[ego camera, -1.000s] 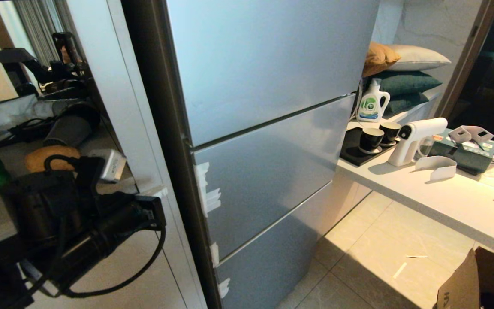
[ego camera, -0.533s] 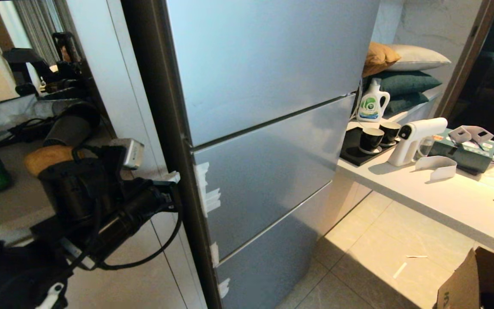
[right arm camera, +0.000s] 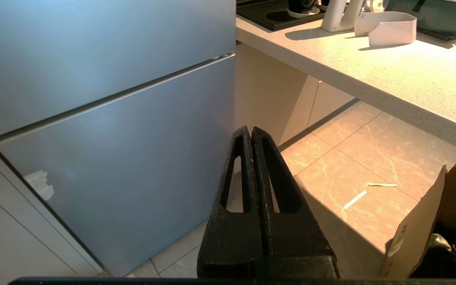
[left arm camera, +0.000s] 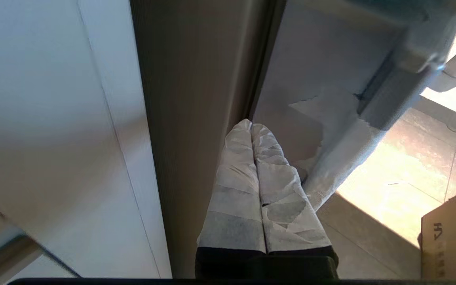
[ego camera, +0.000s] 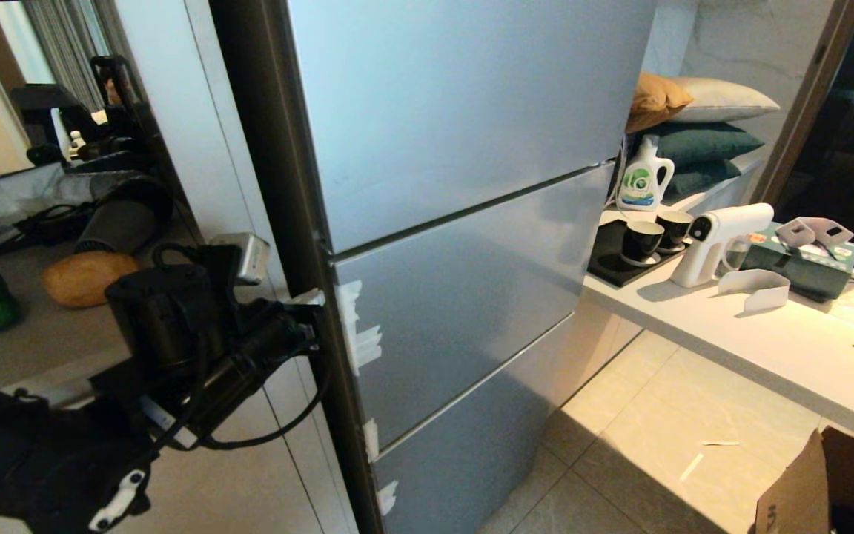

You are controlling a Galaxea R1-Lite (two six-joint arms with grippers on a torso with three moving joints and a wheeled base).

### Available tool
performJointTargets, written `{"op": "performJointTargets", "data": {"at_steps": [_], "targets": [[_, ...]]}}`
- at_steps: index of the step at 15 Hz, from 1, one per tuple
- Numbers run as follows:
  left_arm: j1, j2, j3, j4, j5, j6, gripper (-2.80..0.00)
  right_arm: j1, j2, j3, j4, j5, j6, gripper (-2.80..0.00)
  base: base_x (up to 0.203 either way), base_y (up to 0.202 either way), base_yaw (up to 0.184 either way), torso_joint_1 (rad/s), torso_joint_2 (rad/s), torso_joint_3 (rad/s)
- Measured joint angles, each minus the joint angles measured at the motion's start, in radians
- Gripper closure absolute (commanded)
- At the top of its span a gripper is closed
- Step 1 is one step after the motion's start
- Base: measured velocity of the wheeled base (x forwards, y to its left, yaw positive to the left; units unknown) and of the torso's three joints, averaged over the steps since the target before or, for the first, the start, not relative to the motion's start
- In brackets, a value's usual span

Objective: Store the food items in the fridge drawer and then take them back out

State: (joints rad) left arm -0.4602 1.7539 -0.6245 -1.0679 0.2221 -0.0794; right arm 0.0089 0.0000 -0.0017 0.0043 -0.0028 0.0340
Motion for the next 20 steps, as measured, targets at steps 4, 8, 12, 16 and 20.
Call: {"op": "performJointTargets", "data": {"at_steps": [4,8,12,16,20], "targets": [[-0.039,0.013,-0.003,-0.005,-0.012,-0.007,0.00,0.000,0.000,0.000,0.000,0.000,0.000,0.00,0.000,0.000,0.000,0.000,0.00,0.000],[-0.100,0.024,0.000,-0.057,-0.011,-0.006,0.00,0.000,0.000,0.000,0.000,0.000,0.001,0.00,0.000,0.000,0.000,0.000,0.00,0.000],[-0.170,0.024,0.058,-0.105,-0.116,-0.006,0.00,0.000,0.000,0.000,0.000,0.000,0.001,0.00,0.000,0.000,0.000,0.000,0.00,0.000],[-0.255,0.014,0.164,-0.169,-0.231,-0.003,0.00,0.000,0.000,0.000,0.000,0.000,0.001,0.00,0.000,0.000,0.000,0.000,0.00,0.000],[-0.419,-0.015,0.240,-0.214,-0.342,-0.016,0.00,0.001,0.000,0.000,0.000,0.000,0.001,0.00,0.000,0.000,0.000,0.000,0.00,0.000]]}}
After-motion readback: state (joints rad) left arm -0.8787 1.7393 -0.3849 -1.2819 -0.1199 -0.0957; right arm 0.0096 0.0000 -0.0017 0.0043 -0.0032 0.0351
